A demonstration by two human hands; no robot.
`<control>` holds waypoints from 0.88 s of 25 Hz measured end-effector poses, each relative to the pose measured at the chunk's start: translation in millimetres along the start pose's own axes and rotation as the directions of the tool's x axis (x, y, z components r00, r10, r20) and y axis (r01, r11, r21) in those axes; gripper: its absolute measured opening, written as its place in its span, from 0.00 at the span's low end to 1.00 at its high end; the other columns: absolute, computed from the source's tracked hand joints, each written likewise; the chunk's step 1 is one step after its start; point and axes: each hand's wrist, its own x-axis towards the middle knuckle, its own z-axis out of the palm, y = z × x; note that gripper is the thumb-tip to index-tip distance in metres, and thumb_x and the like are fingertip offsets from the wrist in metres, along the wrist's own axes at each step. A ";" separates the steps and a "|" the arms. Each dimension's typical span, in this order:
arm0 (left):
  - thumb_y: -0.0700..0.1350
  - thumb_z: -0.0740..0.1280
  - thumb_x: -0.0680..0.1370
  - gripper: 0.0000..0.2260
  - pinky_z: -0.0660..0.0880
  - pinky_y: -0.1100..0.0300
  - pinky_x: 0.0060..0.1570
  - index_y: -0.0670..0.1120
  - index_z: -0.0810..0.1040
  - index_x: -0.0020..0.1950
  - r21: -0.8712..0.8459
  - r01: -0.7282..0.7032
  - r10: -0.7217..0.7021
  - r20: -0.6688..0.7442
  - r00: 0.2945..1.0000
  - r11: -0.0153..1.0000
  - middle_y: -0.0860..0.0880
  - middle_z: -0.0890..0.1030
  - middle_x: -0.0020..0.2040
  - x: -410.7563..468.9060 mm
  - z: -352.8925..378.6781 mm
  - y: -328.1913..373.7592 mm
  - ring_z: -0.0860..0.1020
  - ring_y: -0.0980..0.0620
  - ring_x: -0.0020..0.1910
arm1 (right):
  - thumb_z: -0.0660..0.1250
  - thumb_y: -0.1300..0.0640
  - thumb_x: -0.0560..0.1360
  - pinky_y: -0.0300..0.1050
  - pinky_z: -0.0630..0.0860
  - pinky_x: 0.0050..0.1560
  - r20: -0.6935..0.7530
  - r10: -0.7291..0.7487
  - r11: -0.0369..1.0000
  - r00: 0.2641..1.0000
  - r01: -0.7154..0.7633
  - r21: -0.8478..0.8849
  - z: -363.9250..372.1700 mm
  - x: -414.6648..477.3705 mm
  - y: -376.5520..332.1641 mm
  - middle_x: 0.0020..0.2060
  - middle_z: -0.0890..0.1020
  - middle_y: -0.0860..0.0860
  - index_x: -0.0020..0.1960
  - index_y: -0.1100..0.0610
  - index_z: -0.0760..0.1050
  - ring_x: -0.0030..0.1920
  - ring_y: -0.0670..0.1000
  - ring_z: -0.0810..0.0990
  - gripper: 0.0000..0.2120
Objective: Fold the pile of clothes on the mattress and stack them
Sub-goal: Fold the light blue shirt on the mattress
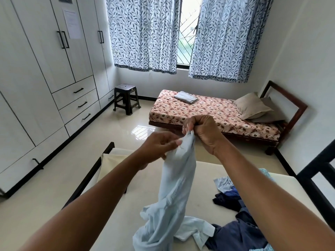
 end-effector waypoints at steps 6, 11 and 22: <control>0.43 0.77 0.76 0.07 0.76 0.55 0.31 0.41 0.85 0.41 -0.064 -0.022 0.000 -0.316 0.949 0.998 0.42 0.83 0.35 0.4 -6.0 -10.7 0.77 0.49 0.32 | 0.50 0.81 0.59 0.42 0.71 0.36 -0.257 -0.020 0.995 0.966 -0.006 -0.099 -24.2 -6.1 6.0 0.28 0.76 0.52 0.29 0.52 0.76 0.34 0.50 0.73 0.27; 0.42 0.75 0.78 0.08 0.79 0.57 0.37 0.39 0.82 0.42 -0.126 0.023 -0.064 -0.331 0.941 0.992 0.45 0.82 0.36 -6.2 -6.0 -14.8 0.80 0.50 0.37 | 0.48 0.80 0.59 0.42 0.67 0.36 -0.396 0.110 0.994 0.911 -0.093 0.063 -34.0 -8.9 11.1 0.26 0.75 0.49 0.29 0.53 0.75 0.30 0.48 0.70 0.26; 0.48 0.75 0.78 0.10 0.70 0.67 0.31 0.51 0.84 0.36 0.334 0.014 0.007 -0.062 0.998 0.942 0.58 0.79 0.31 4.9 1.3 19.4 0.75 0.61 0.30 | 0.52 0.84 0.59 0.43 0.72 0.38 0.083 0.026 0.977 0.996 -0.007 -0.213 -20.1 -7.1 -4.4 0.28 0.74 0.57 0.31 0.55 0.77 0.34 0.52 0.73 0.27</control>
